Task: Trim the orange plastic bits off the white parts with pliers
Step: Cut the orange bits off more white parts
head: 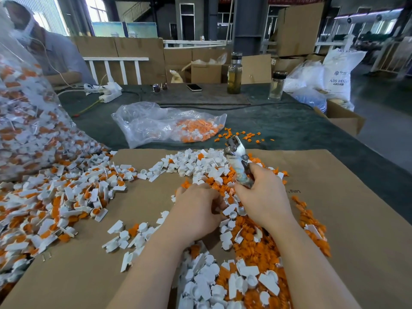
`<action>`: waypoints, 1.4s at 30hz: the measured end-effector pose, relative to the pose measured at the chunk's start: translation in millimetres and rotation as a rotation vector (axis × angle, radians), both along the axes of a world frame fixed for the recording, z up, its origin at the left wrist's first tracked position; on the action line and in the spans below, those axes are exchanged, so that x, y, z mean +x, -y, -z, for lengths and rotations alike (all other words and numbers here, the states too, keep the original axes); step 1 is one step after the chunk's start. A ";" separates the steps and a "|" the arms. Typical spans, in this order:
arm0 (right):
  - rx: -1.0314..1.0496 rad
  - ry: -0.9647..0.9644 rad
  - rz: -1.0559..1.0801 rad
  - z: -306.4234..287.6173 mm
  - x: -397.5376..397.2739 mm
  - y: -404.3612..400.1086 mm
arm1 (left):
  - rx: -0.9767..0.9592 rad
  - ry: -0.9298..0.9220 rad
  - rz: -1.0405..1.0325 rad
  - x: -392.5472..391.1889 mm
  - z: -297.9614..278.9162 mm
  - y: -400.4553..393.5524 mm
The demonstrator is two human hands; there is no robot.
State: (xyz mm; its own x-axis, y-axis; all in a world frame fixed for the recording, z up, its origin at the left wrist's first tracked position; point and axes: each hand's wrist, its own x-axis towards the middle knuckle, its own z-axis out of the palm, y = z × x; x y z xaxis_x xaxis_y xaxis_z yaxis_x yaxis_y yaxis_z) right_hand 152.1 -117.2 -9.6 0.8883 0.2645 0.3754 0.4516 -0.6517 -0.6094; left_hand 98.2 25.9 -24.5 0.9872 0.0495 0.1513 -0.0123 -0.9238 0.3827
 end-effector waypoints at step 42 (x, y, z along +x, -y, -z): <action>0.228 -0.080 -0.075 3.0 2.8 -5.3 | -0.464 -0.054 -0.504 -10.8 -7.8 -49.0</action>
